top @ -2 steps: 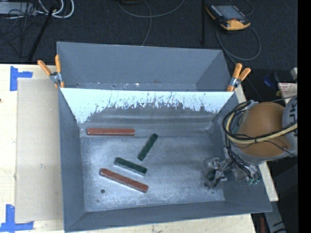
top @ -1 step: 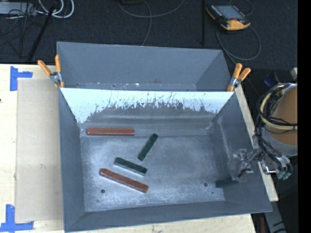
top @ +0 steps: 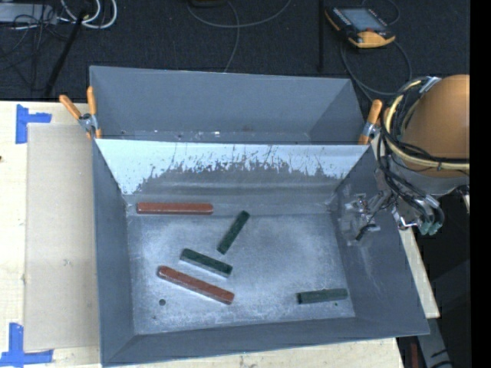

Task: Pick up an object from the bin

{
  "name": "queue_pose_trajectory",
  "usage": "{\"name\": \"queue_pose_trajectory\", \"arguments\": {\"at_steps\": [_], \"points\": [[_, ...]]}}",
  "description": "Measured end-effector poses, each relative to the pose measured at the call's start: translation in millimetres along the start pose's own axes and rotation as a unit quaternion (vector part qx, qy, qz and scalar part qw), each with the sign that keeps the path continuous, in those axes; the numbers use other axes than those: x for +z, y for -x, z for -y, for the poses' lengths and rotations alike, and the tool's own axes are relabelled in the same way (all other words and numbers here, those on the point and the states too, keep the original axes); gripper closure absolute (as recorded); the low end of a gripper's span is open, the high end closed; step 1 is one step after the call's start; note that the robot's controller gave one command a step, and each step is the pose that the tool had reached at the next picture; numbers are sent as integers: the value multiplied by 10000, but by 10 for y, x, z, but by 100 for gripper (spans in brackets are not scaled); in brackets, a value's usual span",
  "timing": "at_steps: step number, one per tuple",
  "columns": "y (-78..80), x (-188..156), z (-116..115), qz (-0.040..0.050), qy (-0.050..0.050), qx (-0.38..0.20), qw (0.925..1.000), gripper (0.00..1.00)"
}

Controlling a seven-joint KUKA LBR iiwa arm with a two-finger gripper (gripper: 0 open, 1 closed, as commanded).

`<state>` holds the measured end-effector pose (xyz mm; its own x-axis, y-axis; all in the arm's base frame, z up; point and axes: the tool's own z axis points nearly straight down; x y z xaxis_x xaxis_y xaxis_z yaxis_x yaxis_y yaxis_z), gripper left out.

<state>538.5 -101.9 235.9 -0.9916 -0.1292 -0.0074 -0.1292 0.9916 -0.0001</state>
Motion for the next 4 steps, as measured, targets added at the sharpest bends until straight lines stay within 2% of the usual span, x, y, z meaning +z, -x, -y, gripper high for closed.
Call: {"name": "queue_pose_trajectory", "arguments": {"at_steps": [1,2,3,4], "points": [[-28,25,22,-33,3,47,10000,0],[-588,1677,238,-3,0,-732,9973,0],[-595,1653,233,-31,7,-744,9972,100],[-600,387,-8,-2,-7,-885,9961,100]]}}
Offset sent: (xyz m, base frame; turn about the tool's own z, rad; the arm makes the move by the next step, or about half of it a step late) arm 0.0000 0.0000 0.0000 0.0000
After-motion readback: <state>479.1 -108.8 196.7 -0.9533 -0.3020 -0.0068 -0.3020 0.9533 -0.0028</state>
